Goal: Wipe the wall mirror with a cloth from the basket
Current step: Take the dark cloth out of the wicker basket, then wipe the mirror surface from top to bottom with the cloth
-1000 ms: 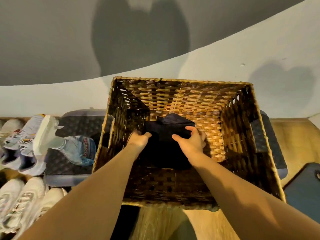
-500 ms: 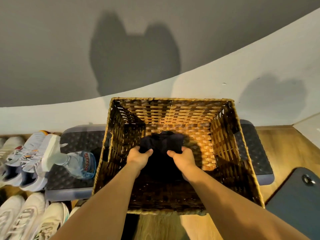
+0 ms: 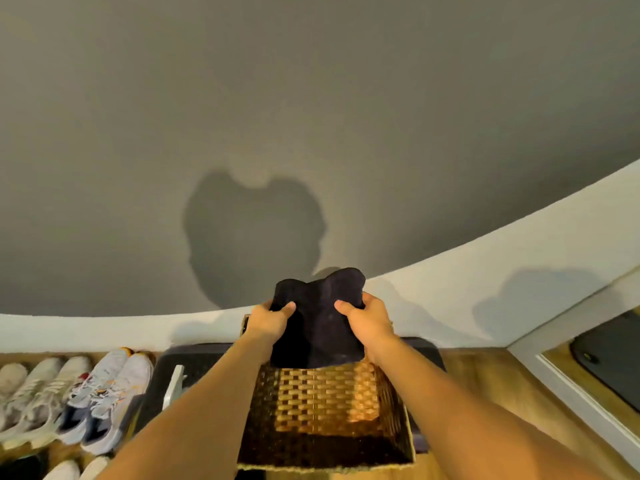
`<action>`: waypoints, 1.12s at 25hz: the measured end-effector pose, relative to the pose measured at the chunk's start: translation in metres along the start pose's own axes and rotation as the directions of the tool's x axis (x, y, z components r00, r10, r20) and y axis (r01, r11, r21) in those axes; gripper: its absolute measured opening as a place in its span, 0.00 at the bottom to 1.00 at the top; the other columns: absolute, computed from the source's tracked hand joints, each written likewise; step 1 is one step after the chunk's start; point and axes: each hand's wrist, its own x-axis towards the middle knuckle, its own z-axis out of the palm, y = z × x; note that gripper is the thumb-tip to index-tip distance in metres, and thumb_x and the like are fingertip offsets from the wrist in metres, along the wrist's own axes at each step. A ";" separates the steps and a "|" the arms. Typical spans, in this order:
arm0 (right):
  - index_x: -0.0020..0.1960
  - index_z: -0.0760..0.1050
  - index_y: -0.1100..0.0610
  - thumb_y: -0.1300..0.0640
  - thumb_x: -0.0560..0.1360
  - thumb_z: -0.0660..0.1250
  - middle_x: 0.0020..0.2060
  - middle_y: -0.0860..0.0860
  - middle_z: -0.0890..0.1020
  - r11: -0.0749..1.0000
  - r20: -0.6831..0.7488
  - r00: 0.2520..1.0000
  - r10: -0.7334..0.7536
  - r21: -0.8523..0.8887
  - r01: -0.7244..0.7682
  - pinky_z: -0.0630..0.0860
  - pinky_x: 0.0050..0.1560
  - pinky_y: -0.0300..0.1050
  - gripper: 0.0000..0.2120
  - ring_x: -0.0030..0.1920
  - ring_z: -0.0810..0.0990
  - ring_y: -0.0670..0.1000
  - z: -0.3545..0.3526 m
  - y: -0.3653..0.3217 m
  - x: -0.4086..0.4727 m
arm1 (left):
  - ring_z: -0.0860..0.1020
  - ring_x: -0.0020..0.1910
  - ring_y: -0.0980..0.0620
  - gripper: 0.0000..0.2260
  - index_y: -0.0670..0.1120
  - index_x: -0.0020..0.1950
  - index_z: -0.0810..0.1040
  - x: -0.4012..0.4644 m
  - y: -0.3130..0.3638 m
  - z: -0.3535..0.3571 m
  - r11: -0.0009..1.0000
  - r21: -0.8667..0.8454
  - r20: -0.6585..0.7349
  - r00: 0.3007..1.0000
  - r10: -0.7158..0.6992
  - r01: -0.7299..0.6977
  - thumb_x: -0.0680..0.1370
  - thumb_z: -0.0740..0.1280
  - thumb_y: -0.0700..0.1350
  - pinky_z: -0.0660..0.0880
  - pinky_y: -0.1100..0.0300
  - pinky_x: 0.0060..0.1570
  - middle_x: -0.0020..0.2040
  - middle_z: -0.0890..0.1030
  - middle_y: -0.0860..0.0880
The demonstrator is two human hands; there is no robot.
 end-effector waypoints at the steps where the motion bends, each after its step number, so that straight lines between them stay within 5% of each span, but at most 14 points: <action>1: 0.58 0.80 0.52 0.54 0.79 0.73 0.53 0.52 0.85 0.999 0.004 0.999 -0.033 0.004 0.033 0.81 0.62 0.59 0.09 0.55 0.83 0.57 -0.012 -0.036 -0.015 | 0.81 0.54 0.41 0.13 0.42 0.60 0.79 -0.019 0.032 -0.005 1.000 -0.002 0.003 1.000 0.013 -0.013 0.80 0.71 0.47 0.78 0.45 0.61 0.51 0.83 0.46; 5: 0.53 0.80 0.51 0.58 0.79 0.72 0.50 0.53 0.87 0.977 0.025 0.979 -0.200 0.081 0.198 0.83 0.56 0.57 0.05 0.52 0.85 0.55 -0.076 -0.196 -0.103 | 0.82 0.55 0.39 0.19 0.40 0.64 0.78 -0.116 0.180 -0.021 0.989 -0.051 0.016 0.990 0.138 -0.137 0.78 0.73 0.49 0.79 0.42 0.60 0.57 0.83 0.42; 9: 0.56 0.80 0.52 0.60 0.80 0.71 0.50 0.50 0.86 0.914 0.027 0.923 -0.384 0.149 0.376 0.82 0.42 0.43 0.07 0.50 0.86 0.51 -0.141 -0.337 -0.195 | 0.82 0.52 0.43 0.16 0.39 0.64 0.78 -0.219 0.323 -0.030 0.931 -0.128 0.068 0.934 0.351 -0.341 0.79 0.72 0.47 0.79 0.49 0.53 0.58 0.83 0.42; 14: 0.59 0.79 0.52 0.60 0.80 0.70 0.54 0.51 0.86 0.791 -0.113 0.810 -0.575 0.179 0.586 0.82 0.59 0.55 0.09 0.55 0.85 0.54 -0.212 -0.465 -0.308 | 0.82 0.47 0.49 0.14 0.49 0.62 0.77 -0.355 0.453 -0.019 0.810 -0.228 0.243 0.774 0.585 -0.541 0.81 0.67 0.54 0.77 0.56 0.39 0.55 0.83 0.48; 21: 0.61 0.78 0.52 0.59 0.81 0.70 0.54 0.49 0.85 0.680 -0.386 0.650 -0.654 0.075 0.729 0.81 0.60 0.56 0.10 0.55 0.84 0.53 -0.308 -0.507 -0.438 | 0.82 0.57 0.47 0.24 0.58 0.67 0.68 -0.483 0.504 0.054 0.669 -0.360 0.481 0.486 0.730 -0.650 0.77 0.61 0.70 0.80 0.43 0.58 0.61 0.80 0.50; 28: 0.63 0.78 0.55 0.61 0.80 0.70 0.56 0.52 0.85 0.703 -0.654 0.490 -0.576 -0.090 0.706 0.81 0.60 0.53 0.12 0.56 0.84 0.54 -0.445 -0.456 -0.548 | 0.78 0.59 0.50 0.15 0.50 0.65 0.69 -0.610 0.491 0.175 0.475 -0.552 0.433 0.251 0.866 -0.686 0.82 0.66 0.54 0.76 0.51 0.60 0.57 0.78 0.54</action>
